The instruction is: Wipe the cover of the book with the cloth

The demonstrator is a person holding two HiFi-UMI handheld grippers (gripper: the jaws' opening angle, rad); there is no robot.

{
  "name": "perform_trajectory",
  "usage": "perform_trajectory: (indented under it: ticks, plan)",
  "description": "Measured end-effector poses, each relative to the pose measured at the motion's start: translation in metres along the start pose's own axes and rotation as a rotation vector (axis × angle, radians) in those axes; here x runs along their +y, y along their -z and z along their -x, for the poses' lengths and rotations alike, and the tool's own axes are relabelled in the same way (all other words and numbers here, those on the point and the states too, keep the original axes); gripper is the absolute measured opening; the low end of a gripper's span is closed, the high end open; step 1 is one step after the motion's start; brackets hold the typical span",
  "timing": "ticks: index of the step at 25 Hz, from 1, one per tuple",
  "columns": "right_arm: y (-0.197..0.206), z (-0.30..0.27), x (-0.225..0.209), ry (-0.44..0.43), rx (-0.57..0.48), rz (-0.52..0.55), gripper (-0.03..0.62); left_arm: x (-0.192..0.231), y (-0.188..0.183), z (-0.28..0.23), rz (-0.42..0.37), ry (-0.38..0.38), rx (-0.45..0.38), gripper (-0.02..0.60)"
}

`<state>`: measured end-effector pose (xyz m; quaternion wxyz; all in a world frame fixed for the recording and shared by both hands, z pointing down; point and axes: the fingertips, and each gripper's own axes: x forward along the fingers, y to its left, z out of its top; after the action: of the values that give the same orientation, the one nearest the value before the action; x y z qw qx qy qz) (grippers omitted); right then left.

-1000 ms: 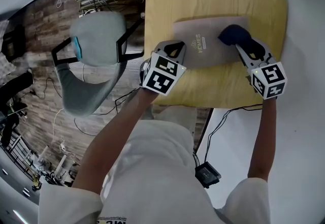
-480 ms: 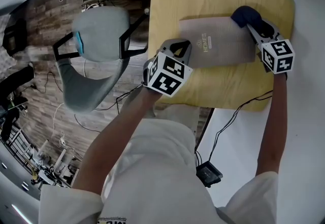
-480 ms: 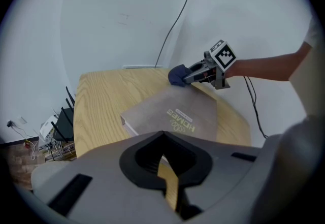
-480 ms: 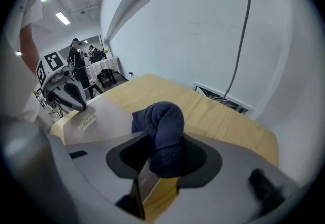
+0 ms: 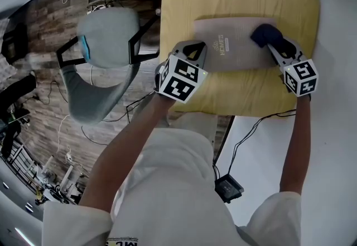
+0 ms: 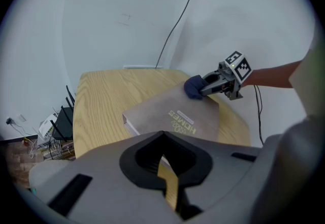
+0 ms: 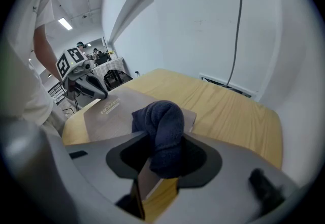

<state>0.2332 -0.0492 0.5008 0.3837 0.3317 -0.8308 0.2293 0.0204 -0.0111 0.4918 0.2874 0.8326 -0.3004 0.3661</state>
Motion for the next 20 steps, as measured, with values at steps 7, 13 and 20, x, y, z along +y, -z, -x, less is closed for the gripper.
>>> perform_trajectory:
  ticks: [7,13,20]
  plan:
    - [0.035,0.019,0.024,0.021,0.023,-0.035,0.166,-0.003,0.000,-0.004,-0.027,-0.006,0.007,0.009]
    - [0.059,0.033,0.056,0.024,0.041,-0.030,0.166,-0.004,0.001,-0.005,-0.049,-0.011,0.017,0.009]
    - [0.079,0.041,0.085,0.002,0.053,-0.058,0.166,-0.002,0.000,-0.007,-0.069,-0.020,0.025,0.008]
